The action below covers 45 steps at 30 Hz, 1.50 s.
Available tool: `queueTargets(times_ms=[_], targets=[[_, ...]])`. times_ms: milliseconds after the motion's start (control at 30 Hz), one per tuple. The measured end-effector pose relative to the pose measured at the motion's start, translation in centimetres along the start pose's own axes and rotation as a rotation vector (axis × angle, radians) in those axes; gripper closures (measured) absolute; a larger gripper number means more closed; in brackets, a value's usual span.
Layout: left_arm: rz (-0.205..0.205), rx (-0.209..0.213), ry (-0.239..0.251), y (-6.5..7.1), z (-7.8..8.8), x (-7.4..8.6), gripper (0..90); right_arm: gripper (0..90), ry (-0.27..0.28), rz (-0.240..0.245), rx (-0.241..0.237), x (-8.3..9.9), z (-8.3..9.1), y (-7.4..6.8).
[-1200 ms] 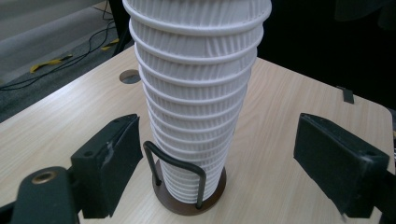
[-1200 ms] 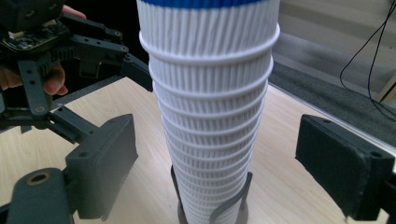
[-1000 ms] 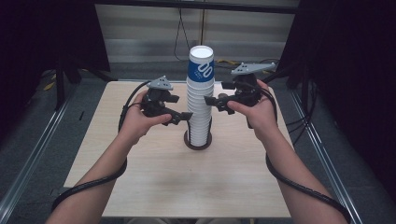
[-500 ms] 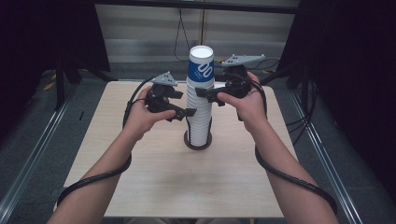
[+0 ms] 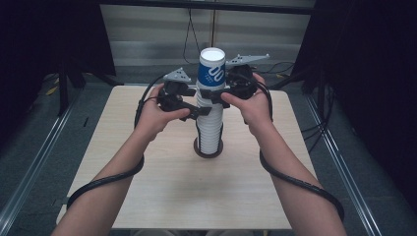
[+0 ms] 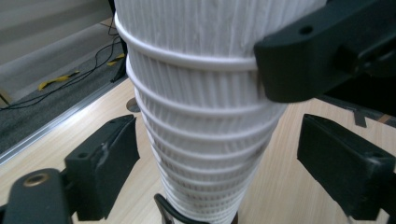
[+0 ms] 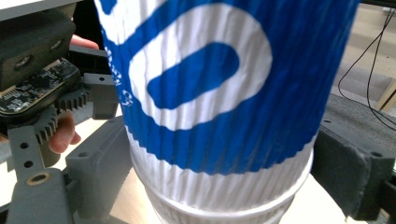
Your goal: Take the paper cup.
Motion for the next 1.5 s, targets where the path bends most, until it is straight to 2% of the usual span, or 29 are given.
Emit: queueTargets(times_ms=[33, 200, 300, 433, 600, 767, 900, 1500], targets=[[0.01, 0.007, 0.012, 0.1, 0.0, -0.3, 10.2, 11.8, 0.01, -0.004, -0.001, 0.0, 0.0, 0.0], [-0.005, -0.004, 0.015, 0.2, -0.1, -1.0, 10.2, 11.8, 0.014, -0.008, -0.001, -0.1, 0.2, -0.1], [0.004, -0.003, 0.04, 0.1, -0.2, -1.2, 14.7, 12.4, 0.007, -0.001, 0.002, 0.1, 0.2, -0.1], [0.008, 0.008, 0.052, 0.1, -0.4, -1.2, 15.4, 12.8, 0.0, 0.0, 0.003, 0.1, 0.4, 0.0], [-0.004, 0.003, 0.045, 0.3, -0.5, -1.3, 15.7, 13.0, -0.012, 0.01, 0.004, 0.1, 0.5, -0.1], [-0.015, 0.0, 0.038, 0.3, -0.5, -1.1, 17.0, 13.8, 0.003, 0.01, 0.007, 0.0, 0.7, -0.1], [0.001, 0.005, 0.05, 0.1, -0.4, -1.0, 17.3, 14.5, 0.021, 0.01, 0.003, -0.6, 1.0, -0.1], [0.001, 0.004, 0.046, 0.1, -0.4, -1.0, 17.7, 17.2, 0.034, 0.028, 0.007, -1.7, 1.8, -0.3]])
Point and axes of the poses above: each handheld gripper's, and its own axes: z roughly backward along the jaws, x roughly out of its underside, y roughly to its right, the point moved 5 cm from there along -z, roughly forward along the jaws, and after that the axes turned 3 degrees about -x, right-handed, at the moved point
